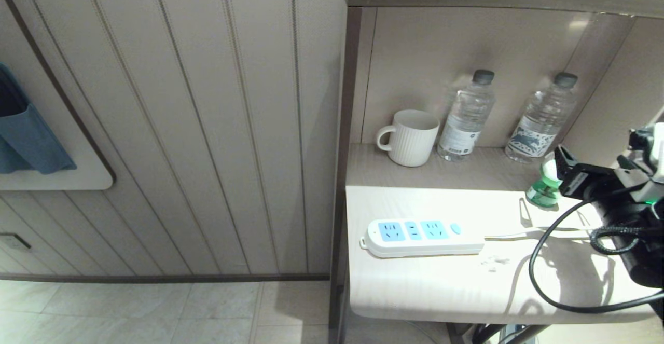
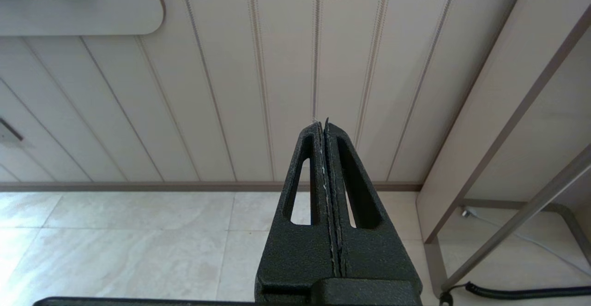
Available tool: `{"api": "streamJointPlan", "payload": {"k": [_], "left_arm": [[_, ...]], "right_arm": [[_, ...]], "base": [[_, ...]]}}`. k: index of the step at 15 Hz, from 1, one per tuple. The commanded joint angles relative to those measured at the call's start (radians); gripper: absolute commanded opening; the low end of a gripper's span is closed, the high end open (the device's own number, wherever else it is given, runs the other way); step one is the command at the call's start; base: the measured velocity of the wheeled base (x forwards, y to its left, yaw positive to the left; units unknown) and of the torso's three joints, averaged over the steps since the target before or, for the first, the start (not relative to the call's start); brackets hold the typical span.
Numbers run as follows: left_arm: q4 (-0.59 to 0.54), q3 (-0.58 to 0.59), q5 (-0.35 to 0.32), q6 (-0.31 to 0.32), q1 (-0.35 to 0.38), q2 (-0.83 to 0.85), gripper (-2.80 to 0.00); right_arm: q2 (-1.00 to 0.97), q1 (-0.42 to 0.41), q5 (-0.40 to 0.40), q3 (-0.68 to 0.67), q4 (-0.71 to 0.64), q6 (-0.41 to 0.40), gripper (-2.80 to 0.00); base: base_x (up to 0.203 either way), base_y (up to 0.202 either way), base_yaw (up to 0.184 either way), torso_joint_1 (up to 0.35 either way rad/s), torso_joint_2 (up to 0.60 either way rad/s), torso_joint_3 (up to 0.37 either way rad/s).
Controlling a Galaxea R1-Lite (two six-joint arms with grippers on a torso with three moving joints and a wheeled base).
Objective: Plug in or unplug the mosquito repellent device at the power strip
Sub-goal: Pick up the mosquito repellent liquid
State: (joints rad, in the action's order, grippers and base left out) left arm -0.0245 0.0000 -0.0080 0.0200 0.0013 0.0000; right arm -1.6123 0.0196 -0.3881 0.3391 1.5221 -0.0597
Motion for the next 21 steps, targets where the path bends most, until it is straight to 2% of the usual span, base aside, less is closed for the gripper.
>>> {"api": "streamJointPlan", "payload": {"k": [1, 13, 21], "left_arm": [[0.0, 0.0, 0.0, 0.0, 0.0, 0.002, -2.8], [0.0, 0.0, 0.0, 0.0, 0.0, 0.002, -2.8], [0.0, 0.0, 0.0, 0.0, 0.0, 0.002, -2.8]], "right_arm": [[-0.046, -0.004, 0.0, -0.003, 0.047, 0.024, 0.0], [-0.178, -0.049, 0.008, 0.079, 0.047, 0.046, 0.0], [-0.221, -0.038, 0.008, 0.121, 0.047, 0.042, 0.0]], "base": [[0.0, 0.0, 0.0, 0.0, 0.0, 0.0], [0.0, 0.0, 0.0, 0.0, 0.0, 0.0], [0.0, 0.0, 0.0, 0.0, 0.0, 0.0]]}}
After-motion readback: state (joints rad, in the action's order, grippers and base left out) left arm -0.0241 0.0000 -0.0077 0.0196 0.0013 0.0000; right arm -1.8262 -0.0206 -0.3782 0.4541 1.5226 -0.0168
